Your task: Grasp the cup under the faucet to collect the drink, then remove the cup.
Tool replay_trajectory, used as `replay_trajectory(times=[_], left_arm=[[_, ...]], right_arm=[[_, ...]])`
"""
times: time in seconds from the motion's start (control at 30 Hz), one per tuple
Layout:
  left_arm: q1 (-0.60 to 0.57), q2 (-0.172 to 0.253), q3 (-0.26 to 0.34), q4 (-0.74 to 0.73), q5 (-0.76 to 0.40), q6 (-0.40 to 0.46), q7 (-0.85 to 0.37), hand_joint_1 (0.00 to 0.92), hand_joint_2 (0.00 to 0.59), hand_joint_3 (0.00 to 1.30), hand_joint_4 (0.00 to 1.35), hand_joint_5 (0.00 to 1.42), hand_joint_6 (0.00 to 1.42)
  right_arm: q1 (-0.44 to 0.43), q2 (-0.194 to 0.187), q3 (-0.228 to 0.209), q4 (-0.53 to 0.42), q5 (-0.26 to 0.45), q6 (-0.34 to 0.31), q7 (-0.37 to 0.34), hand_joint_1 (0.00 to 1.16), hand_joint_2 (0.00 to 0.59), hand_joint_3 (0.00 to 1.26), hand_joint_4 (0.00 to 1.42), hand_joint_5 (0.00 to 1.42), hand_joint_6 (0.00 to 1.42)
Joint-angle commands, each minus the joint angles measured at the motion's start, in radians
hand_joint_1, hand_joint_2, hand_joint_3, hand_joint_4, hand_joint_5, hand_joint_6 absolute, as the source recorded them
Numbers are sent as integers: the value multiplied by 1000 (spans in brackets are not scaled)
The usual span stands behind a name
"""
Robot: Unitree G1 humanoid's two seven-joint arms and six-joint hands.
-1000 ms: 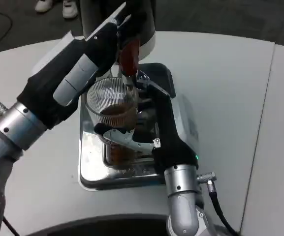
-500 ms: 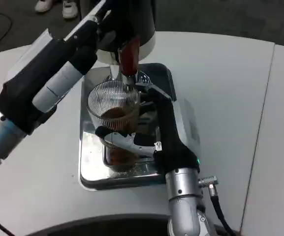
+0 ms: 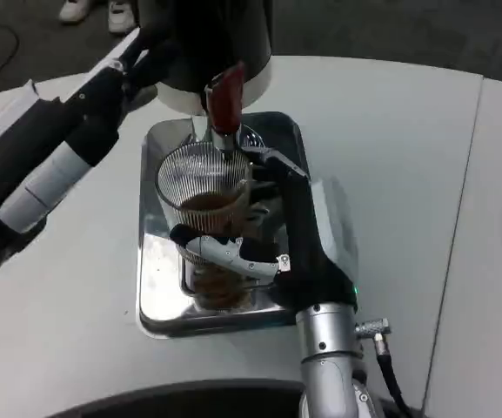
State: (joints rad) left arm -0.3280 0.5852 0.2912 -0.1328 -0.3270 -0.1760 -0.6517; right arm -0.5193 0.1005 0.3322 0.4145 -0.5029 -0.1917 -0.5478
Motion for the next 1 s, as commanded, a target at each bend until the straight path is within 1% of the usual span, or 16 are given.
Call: replay_trajectory(times=[0.03,0.27,0.37,0.43,0.53,0.6,0.73,0.83,1.0], left_arm=[[3,23,23,-8,-22,-4,-7,0,73,5,0,0,0],[-11,29,27,-13,-29,-2,-1,0,73,12,0,0,0],[-12,38,29,-9,-18,-11,-2,0,73,13,0,0,0],[-12,48,38,4,-16,-20,-1,0,73,13,0,0,0],[-3,65,55,26,5,-59,-6,0,73,14,0,0,0],[14,74,64,48,25,-107,-15,0,73,17,0,0,0],[41,85,63,94,55,-187,-21,0,76,31,0,4,0],[68,92,64,144,79,-259,-29,0,78,32,0,8,0],[89,106,73,179,73,-313,-37,0,80,33,0,12,0]], right_arm=[[9,24,11,-27,-10,-16,4,901,113,777,827,1036,1039],[-30,27,-7,49,4,-33,0,901,113,777,827,1036,1037],[-36,27,-10,55,3,-38,1,901,113,777,827,1036,1037],[-24,26,-10,45,3,-38,5,901,113,777,827,1036,1037],[6,25,-1,9,1,-38,11,902,111,777,827,1036,1037],[24,24,5,-18,-2,-34,18,903,109,777,827,1036,1037],[74,23,19,-92,-9,-22,43,905,107,777,827,1036,1037],[128,22,33,-160,-15,-10,68,905,106,777,827,1036,1037],[194,22,47,-222,-20,2,91,904,108,777,827,1036,1037]])
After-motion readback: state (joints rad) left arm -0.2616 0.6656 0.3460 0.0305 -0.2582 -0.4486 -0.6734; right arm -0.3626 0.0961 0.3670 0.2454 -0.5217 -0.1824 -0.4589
